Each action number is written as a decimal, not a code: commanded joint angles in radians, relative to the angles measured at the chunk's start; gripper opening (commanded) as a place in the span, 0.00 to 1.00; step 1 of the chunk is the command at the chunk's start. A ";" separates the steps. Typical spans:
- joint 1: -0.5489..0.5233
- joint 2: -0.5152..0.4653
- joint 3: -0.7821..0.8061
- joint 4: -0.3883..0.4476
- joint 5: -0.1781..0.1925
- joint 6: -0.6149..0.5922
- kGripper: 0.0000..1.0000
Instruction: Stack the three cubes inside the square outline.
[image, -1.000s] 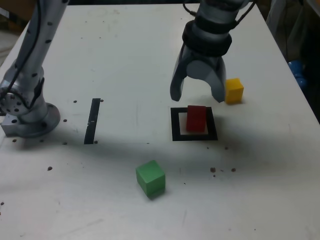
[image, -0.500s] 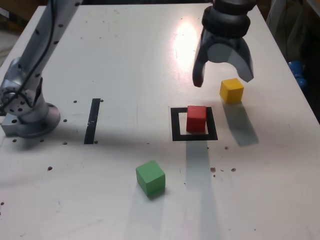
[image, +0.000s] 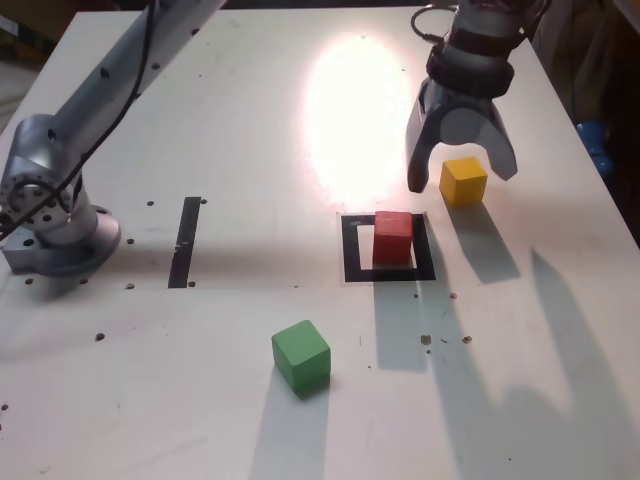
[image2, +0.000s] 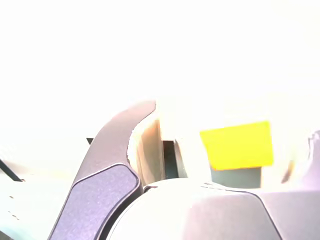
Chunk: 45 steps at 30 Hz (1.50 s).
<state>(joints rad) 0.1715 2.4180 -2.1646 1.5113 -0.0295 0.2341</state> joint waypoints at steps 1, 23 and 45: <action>0.002 0.015 -0.014 0.004 -0.004 0.003 0.86; -0.009 0.049 -0.048 0.018 0.028 0.004 0.28; -0.110 -0.149 0.075 0.065 0.073 -0.022 0.28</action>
<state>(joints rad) 0.0733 2.3018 -2.1065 1.5674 0.0489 0.2192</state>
